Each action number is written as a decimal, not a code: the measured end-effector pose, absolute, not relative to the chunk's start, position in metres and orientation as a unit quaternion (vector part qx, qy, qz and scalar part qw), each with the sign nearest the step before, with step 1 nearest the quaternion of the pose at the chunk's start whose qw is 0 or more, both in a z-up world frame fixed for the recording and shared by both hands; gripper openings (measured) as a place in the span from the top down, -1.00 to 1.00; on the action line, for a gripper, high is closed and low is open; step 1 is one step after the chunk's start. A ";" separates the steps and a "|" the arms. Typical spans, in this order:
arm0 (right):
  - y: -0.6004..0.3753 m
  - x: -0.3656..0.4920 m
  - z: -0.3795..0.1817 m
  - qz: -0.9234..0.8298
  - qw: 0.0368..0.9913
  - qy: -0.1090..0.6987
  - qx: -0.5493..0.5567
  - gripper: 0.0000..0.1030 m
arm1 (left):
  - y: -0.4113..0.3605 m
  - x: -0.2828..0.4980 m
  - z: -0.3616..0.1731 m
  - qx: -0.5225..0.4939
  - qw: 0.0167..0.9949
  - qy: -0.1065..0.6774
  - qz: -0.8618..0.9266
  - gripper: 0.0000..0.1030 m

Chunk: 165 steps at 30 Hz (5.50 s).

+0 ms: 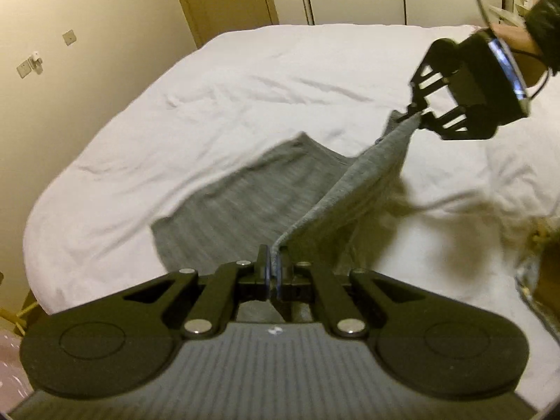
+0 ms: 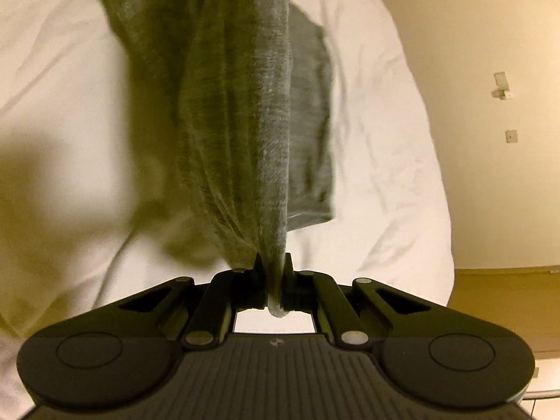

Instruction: Fold clothes

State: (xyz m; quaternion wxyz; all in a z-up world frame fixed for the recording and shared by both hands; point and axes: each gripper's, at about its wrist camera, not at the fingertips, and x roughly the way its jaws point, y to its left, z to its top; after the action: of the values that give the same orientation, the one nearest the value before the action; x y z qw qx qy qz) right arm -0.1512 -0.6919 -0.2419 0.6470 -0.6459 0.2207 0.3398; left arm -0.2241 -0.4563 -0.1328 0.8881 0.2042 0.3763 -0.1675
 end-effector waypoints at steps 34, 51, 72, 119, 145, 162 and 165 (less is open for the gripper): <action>-0.572 0.066 -0.311 0.241 0.729 0.463 -0.443 0.87 | -0.276 0.064 -0.285 0.061 0.820 0.505 -0.262 0.97; -0.657 0.047 -0.280 0.099 0.848 0.511 -0.104 0.32 | -0.272 0.065 -0.299 0.034 0.815 0.524 -0.245 0.92; -0.655 0.067 -0.264 0.021 0.873 0.480 -0.080 0.37 | -0.244 0.066 -0.299 0.014 0.816 0.524 -0.244 0.84; -0.307 -0.199 -0.290 -0.098 0.891 0.409 -0.168 -0.15 | -0.225 -0.046 -0.376 0.640 0.576 -0.134 -0.490 0.13; -0.414 -0.289 -0.282 -0.034 0.860 0.285 -0.422 0.93 | -0.230 -0.152 -0.309 0.473 0.671 -0.083 -0.565 0.94; -0.384 -0.392 -0.325 -0.054 0.876 0.321 -0.356 0.22 | -0.186 -0.263 -0.334 0.519 0.653 0.011 -0.551 0.84; -0.390 -0.411 -0.321 -0.079 0.896 0.319 -0.299 0.16 | -0.176 -0.278 -0.330 0.511 0.663 0.019 -0.547 0.72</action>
State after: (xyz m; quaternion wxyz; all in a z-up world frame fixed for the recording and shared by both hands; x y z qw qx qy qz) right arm -0.4114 -0.3904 -0.3210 0.8956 -0.2994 0.3195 -0.0787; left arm -0.2777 -0.1761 -0.3297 0.6632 0.5108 0.0194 -0.5467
